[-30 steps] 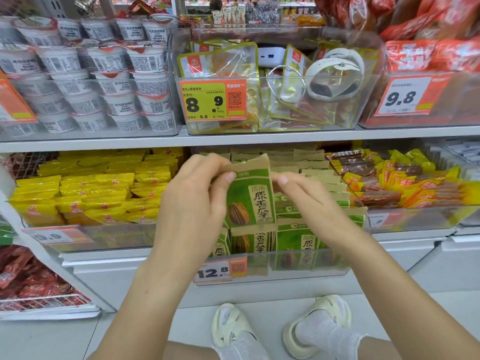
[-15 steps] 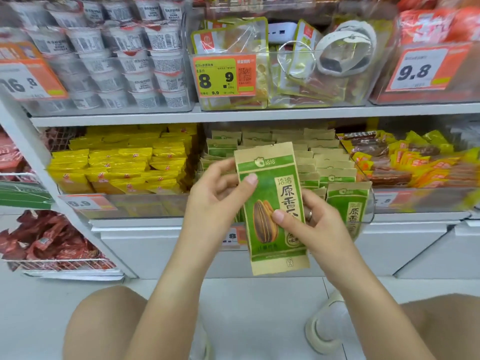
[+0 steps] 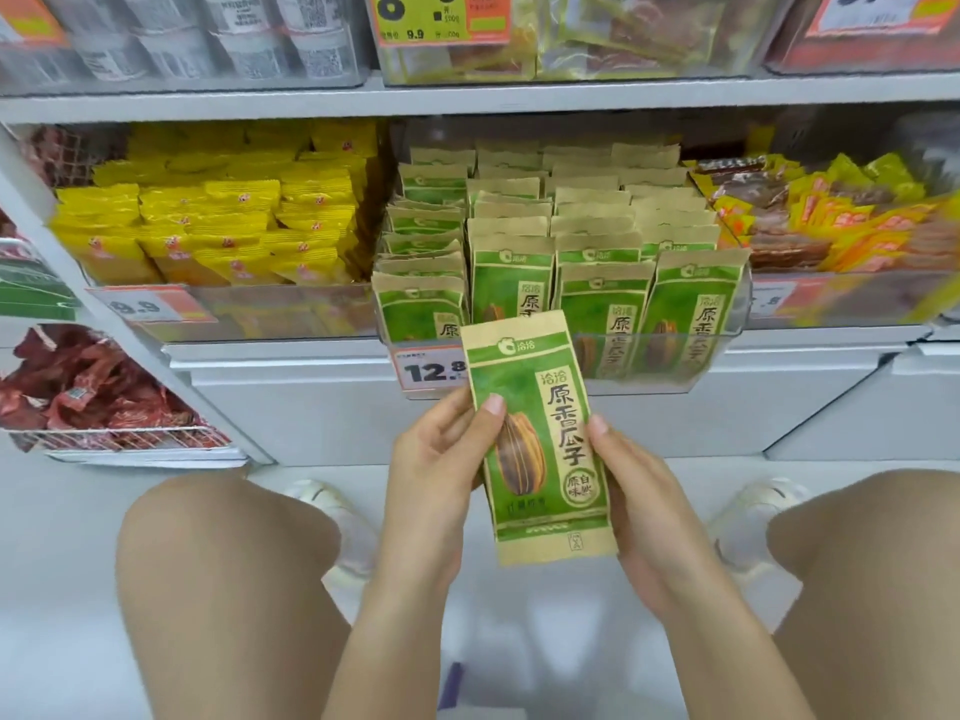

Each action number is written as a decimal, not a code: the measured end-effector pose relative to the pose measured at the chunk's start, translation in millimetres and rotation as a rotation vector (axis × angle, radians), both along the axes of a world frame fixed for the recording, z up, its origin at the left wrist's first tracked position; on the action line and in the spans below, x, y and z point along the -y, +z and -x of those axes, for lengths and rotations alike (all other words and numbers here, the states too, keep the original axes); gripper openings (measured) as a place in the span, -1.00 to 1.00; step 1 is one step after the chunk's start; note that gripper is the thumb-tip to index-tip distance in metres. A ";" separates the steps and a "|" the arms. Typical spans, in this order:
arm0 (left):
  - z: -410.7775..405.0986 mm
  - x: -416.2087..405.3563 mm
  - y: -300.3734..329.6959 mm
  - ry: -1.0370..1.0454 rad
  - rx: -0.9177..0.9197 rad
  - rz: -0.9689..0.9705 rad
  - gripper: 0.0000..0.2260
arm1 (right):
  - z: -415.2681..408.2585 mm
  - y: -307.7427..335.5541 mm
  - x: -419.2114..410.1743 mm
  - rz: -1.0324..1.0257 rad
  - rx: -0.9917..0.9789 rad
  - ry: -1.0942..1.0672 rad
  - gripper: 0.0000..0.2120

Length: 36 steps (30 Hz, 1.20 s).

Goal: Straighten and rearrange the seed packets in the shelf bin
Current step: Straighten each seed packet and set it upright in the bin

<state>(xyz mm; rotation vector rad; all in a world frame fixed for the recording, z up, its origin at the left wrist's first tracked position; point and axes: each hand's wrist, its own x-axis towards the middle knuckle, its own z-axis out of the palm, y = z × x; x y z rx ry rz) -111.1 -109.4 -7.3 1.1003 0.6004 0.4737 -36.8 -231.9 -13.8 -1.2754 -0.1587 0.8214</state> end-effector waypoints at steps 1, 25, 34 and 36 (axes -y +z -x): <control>-0.1 0.1 -1.1 0.003 -0.001 -0.002 -0.77 | -0.2 -1.2 0.2 0.006 -0.011 -0.005 -0.64; -4.6 17.8 -16.9 0.086 -0.135 -0.243 -0.82 | 2.1 -10.1 5.8 0.017 0.090 -0.116 -0.67; -7.7 32.6 -20.4 -0.108 -0.148 -0.198 -0.53 | 4.0 -10.9 6.9 0.022 0.221 -0.114 -0.74; -7.7 31.6 -20.0 -0.137 -0.140 -0.169 -0.55 | 3.3 -11.4 6.7 0.003 0.205 -0.117 -0.75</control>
